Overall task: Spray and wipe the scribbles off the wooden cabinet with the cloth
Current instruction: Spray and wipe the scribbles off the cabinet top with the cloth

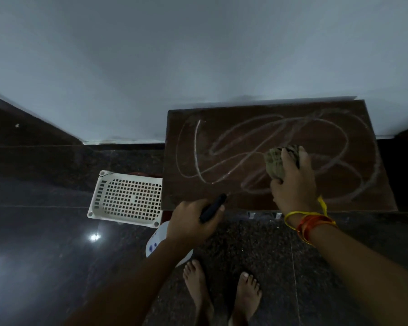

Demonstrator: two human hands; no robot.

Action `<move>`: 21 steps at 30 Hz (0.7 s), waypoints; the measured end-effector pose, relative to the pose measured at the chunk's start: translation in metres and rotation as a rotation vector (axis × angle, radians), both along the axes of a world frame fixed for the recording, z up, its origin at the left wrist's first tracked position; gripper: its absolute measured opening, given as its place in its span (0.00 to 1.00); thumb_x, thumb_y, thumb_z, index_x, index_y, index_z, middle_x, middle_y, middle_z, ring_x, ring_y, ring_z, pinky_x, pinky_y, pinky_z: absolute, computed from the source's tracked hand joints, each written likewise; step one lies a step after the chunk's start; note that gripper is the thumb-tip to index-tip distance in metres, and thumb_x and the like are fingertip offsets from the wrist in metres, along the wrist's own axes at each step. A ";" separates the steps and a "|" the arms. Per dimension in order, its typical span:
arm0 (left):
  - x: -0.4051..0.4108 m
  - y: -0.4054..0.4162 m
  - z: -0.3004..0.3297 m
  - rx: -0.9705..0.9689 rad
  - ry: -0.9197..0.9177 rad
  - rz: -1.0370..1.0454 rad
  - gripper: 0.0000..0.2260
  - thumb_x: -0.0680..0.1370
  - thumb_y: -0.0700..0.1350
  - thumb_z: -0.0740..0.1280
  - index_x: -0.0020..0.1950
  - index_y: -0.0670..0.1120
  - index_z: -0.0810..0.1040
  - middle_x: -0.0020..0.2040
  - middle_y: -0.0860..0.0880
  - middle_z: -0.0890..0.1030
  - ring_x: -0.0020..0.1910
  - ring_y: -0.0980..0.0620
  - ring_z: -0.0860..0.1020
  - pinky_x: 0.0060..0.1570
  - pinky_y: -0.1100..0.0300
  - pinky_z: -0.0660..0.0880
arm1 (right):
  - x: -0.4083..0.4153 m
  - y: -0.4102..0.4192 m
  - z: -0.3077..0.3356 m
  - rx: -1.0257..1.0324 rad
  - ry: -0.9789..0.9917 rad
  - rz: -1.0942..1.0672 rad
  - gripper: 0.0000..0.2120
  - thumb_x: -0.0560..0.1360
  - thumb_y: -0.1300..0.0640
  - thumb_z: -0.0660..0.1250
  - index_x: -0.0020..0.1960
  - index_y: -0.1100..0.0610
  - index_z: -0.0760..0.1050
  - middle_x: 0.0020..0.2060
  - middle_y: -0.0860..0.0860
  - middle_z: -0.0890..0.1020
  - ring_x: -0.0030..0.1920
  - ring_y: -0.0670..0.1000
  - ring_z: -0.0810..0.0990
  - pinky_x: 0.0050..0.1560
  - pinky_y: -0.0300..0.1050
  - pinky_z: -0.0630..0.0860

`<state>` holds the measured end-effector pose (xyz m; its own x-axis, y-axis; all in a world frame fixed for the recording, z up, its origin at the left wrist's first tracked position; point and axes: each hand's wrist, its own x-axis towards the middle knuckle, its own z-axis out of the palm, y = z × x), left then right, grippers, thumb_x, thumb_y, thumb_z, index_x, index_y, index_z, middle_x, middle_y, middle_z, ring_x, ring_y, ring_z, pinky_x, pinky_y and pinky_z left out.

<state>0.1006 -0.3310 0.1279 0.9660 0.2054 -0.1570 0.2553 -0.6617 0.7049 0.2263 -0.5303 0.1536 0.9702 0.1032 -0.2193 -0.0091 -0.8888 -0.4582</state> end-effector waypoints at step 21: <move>-0.084 0.117 -0.035 -0.052 0.093 0.277 0.22 0.74 0.64 0.59 0.34 0.47 0.75 0.25 0.49 0.75 0.22 0.51 0.73 0.24 0.50 0.73 | -0.032 0.148 -0.026 0.038 0.099 0.106 0.32 0.75 0.62 0.65 0.77 0.56 0.59 0.77 0.58 0.51 0.76 0.60 0.52 0.75 0.54 0.57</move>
<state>0.0168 -0.2143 0.0929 0.8551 0.4487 -0.2596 0.4864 -0.5214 0.7011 0.1940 -0.3823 0.1278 0.9273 0.2139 -0.3070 0.0374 -0.8693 -0.4928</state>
